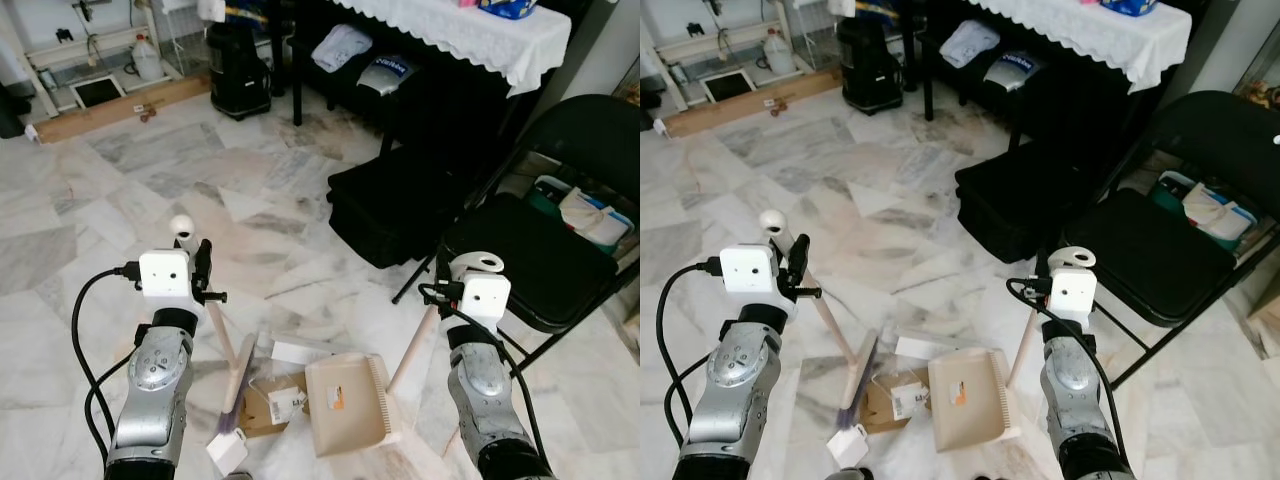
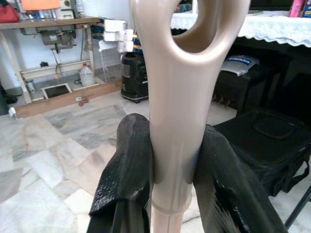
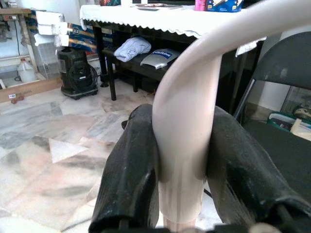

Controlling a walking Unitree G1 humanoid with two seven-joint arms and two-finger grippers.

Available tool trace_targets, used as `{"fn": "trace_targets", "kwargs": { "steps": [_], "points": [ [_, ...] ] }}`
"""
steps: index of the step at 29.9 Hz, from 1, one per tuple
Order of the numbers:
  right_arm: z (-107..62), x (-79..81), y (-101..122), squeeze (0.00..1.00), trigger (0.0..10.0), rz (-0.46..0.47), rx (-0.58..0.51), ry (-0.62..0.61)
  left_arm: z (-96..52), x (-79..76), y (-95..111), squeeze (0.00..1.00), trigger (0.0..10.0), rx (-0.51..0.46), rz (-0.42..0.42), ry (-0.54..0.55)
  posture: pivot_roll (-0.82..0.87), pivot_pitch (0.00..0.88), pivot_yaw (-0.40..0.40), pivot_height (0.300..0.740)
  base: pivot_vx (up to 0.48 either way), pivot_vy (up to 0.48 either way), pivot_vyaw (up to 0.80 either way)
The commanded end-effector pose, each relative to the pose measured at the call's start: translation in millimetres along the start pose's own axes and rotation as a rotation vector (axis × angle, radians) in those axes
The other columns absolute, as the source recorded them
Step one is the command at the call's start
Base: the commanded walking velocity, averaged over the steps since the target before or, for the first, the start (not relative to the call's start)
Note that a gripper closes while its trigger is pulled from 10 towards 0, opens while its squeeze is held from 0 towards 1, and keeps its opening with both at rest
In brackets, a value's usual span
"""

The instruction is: Sweep floor

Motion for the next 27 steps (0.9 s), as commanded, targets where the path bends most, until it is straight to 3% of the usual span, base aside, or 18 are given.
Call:
{"fn": "trace_targets", "kwargs": {
  "steps": [1, 9, 21, 27],
  "points": [
    [0.1, -5.0, 3.1, 0.0, 10.0, -0.008, -0.015, -0.013, 1.1, 0.9, 9.4, 0.0, 10.0, -0.042, -0.01, 0.007, 0.12, 0.114, -0.047, 0.74, 0.0, 0.292, 0.0],
    [0.9, -5.2, 3.5, 0.0, 10.0, -0.006, -0.015, -0.013, 2.2, 0.8, 10.4, 0.0, 10.0, -0.047, -0.01, 0.007, 0.12, 0.118, -0.049, 0.74, 0.0, 0.319, 0.0],
    [1.6, -6.8, 3.8, 0.0, 10.0, -0.009, -0.013, -0.017, 1.7, -2.2, 9.8, 0.0, 10.0, -0.047, -0.003, -0.013, 0.12, 0.12, -0.052, 0.74, 0.0, 0.0, 0.0],
    [1.6, -7.2, 3.9, 0.0, 10.0, -0.011, -0.012, -0.018, 1.4, -2.8, 10.0, 0.0, 10.0, -0.048, -0.003, -0.014, 0.12, 0.121, -0.054, 0.74, -0.307, 0.0, 0.0]
  ]
}}
Point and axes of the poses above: a point about 5 cm out from each wrist's last joint towards the gripper, its own z axis pointing out of the wrist towards the gripper, its own y axis along the axis of the wrist's last joint, x = y × z, the point moved 4 cm from there along z, pointing out of the wrist towards the gripper, and after that the axes turned 14 degrees about z, right-handed, at the moved point
